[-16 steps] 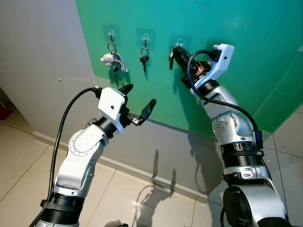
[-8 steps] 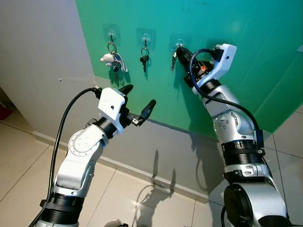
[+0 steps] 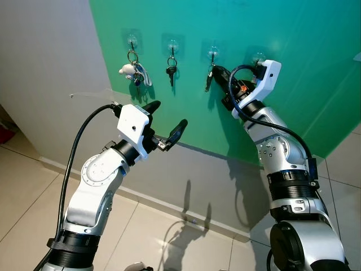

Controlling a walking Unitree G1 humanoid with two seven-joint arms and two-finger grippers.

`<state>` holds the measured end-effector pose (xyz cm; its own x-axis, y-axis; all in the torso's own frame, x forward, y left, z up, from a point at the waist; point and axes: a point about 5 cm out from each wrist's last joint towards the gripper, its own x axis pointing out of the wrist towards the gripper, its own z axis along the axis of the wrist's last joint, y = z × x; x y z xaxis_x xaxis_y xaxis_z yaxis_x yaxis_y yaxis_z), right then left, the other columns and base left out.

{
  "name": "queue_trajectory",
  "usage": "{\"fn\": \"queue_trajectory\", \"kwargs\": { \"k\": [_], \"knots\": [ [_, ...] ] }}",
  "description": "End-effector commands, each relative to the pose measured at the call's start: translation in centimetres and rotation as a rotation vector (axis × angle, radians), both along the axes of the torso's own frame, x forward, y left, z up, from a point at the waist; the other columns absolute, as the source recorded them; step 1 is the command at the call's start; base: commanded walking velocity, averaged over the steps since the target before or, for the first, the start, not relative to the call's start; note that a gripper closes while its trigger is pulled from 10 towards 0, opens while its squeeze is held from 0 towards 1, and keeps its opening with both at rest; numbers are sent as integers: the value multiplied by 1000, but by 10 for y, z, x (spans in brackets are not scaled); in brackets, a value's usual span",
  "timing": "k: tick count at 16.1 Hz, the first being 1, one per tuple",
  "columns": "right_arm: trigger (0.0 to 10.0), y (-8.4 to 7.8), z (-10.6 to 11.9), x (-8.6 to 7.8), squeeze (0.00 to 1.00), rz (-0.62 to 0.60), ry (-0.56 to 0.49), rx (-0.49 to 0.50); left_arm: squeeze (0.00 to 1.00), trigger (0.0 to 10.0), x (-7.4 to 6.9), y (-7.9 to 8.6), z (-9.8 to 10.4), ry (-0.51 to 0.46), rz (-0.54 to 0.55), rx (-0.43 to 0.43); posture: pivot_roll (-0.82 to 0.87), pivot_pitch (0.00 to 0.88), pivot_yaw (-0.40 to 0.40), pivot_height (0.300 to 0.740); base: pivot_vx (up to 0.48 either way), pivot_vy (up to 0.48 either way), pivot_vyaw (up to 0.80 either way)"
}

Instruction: Hang keys on a hook

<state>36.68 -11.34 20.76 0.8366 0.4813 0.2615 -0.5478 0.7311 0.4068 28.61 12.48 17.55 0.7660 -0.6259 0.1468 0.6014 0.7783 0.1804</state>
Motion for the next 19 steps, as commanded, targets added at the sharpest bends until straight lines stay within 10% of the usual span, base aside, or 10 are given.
{"fn": "queue_trajectory", "kwargs": {
  "k": [1,8,9,17,18,19],
  "knots": [
    [10000,-3,1,0,0,-6,3,6,0,10000,0,-3,4,-9,-19,12,-26,0,9,740,0,0,0],
    [10000,1,-7,-6,0,8,15,-40,0,10000,2,-4,10,-43,-29,-16,-36,0,19,740,0,0,0],
    [10000,0,-7,-7,1000,12,13,-27,0,10000,2,-4,10,-43,-27,-19,-36,0,21,740,0,0,0],
    [10000,-6,-18,-15,1000,-12,38,-47,0,10000,5,-2,10,-35,23,-35,-45,0,27,740,0,0,0],
    [10000,-10,-29,-21,31,-50,57,-108,0,10000,12,8,-1,-5,148,-4,-52,0,30,740,0,0,0],
    [10000,-14,-38,-29,0,-73,62,-167,0,10000,15,17,-8,-3,248,5,-54,0,27,740,0,0,0]
  ]
}}
